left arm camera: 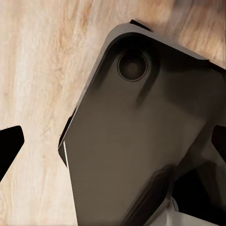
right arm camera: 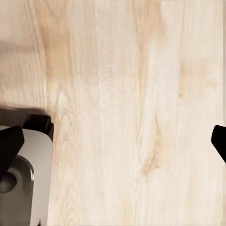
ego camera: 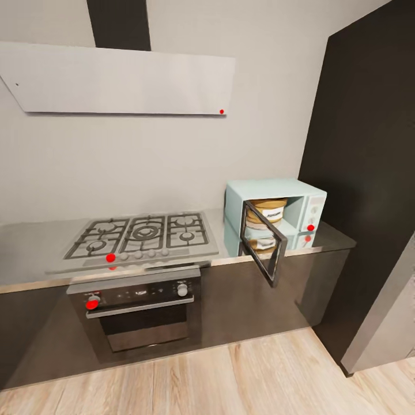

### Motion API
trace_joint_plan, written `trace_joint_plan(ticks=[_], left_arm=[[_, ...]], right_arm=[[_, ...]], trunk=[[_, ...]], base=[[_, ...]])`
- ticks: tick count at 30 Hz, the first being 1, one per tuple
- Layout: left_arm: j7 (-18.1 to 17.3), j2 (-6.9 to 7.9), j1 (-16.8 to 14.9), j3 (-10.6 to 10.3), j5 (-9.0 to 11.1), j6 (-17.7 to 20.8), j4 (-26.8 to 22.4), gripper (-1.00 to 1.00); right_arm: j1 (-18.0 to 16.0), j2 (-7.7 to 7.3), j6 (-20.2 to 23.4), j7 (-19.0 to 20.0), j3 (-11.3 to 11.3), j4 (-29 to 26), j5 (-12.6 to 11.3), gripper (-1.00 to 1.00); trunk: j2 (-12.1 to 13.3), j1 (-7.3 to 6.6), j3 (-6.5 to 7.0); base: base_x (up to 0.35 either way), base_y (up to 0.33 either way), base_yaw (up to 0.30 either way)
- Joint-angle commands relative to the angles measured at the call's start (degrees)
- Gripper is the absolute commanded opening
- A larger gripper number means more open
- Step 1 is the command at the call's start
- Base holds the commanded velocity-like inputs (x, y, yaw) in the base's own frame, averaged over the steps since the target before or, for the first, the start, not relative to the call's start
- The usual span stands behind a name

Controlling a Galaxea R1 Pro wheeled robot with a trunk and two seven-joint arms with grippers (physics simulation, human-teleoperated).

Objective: In the kitchen, take the popcorn bag from the countertop, put it into the microwave, and heat it until the popcorn is cooked so the cooked popcorn ends up inside the bag.

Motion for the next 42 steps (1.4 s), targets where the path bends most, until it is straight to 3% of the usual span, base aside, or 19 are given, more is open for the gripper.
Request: trace_joint_plan(ticks=[1, 9, 20, 42], left_arm=[[0.18, -0.02, -0.02, 0.03, 0.14, -0.18, 0.0, 1.0], [0.18, -0.02, -0.02, 0.03, 0.14, -0.11, 0.04, 1.0], [0.18, -0.02, -0.02, 0.01, 0.14, -0.1, 0.05, 1.0], [0.18, 0.06, -0.02, -0.06, 0.16, -0.12, 0.05, 1.0]], right_arm=[[-0.09, 0.02, 0.11, 0.16, -0.45, 0.06, 0.45, 1.0], [-0.07, 0.15, 0.14, 0.05, -0.51, 0.06, 2.28, 1.0], [-0.07, 0.07, 0.11, 0.07, -0.51, 0.06, 2.41, 1.0], [-0.07, 0.03, 0.11, 0.07, -0.57, 0.06, 2.4, 1.0]], trunk=[[-0.05, 0.0, -0.07], [-0.05, 0.0, -0.07], [-0.05, 0.0, -0.07], [-0.05, 0.0, -0.07]], base=[[0.0, -0.262, 0.0], [0.0, -0.275, 0.0], [0.05, -0.277, 0.0], [0.217, -0.21, 0.027]])
